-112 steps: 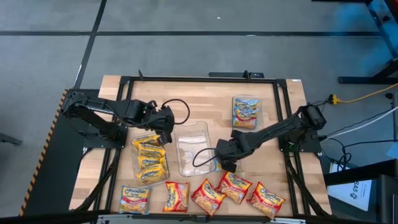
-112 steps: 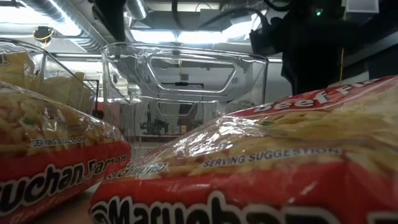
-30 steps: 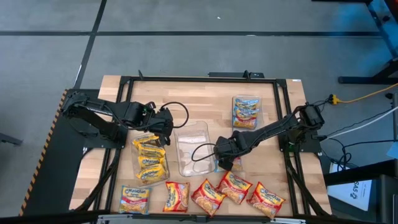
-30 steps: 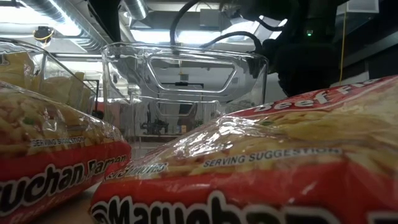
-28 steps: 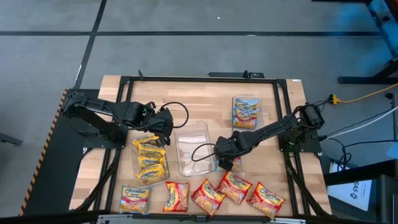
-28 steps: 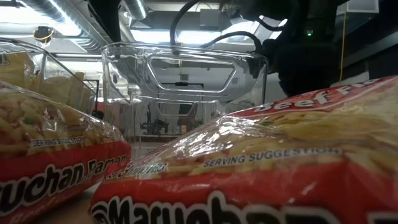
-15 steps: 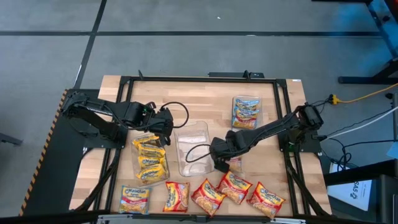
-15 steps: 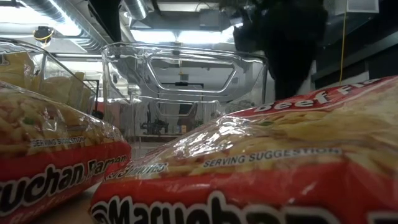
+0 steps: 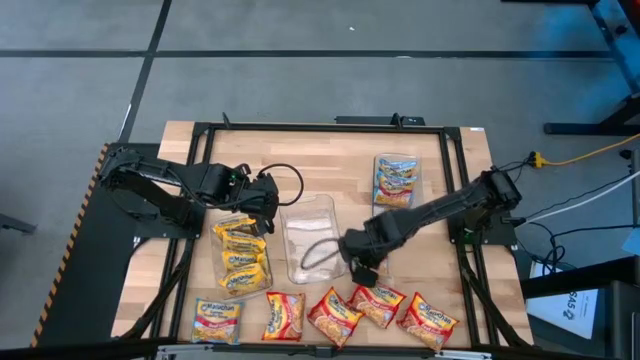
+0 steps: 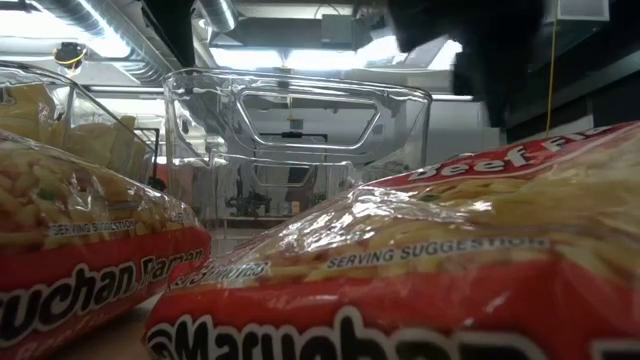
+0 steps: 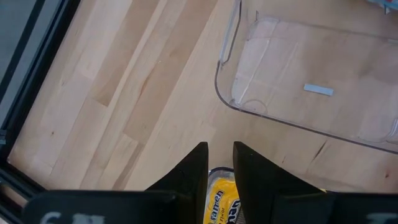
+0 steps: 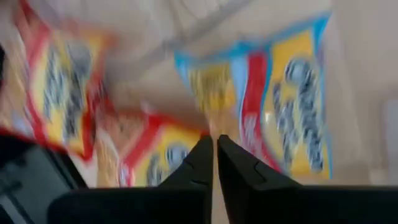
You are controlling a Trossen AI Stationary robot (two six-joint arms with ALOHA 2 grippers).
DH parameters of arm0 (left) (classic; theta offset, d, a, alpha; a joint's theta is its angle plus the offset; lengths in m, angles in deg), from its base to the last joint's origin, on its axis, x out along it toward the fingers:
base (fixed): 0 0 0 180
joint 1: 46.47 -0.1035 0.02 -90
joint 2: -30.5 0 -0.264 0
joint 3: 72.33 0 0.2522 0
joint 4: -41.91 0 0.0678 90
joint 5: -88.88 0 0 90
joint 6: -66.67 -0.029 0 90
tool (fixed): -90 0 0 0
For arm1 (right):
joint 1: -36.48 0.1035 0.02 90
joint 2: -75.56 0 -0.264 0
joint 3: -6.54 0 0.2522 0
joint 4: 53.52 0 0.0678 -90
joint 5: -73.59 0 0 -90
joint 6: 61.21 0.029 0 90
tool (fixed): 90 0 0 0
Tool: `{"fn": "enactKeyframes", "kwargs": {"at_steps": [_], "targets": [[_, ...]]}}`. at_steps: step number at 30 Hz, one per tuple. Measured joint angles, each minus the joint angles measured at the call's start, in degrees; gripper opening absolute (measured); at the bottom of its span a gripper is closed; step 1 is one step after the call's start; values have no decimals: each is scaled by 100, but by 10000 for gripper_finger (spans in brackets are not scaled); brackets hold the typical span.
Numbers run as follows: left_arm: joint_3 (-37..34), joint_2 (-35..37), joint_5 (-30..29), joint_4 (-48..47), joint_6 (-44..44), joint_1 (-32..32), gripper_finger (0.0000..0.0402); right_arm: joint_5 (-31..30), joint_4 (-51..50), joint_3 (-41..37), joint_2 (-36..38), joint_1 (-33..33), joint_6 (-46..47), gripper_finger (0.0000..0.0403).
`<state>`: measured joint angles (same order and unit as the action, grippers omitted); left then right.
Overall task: Sort Maruchan noodles
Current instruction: Put the blue noodle pack into the right transparent bin
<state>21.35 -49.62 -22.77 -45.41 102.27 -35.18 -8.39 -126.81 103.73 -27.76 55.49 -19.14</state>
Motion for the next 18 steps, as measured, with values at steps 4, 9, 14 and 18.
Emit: {"fn": "enactKeyframes", "kwargs": {"at_steps": [4,9,14,18], "targets": [[0,0,0,6,26,0,69,22,-66,-176,2,444,9,58],[0,0,0,15,26,0,69,-1033,167,-443,2,846,467,127],[0,0,2,107,28,0,69,-1599,455,-618,2,867,743,188],[0,0,11,116,28,0,69,-1606,754,-904,-51,874,723,201]]}}
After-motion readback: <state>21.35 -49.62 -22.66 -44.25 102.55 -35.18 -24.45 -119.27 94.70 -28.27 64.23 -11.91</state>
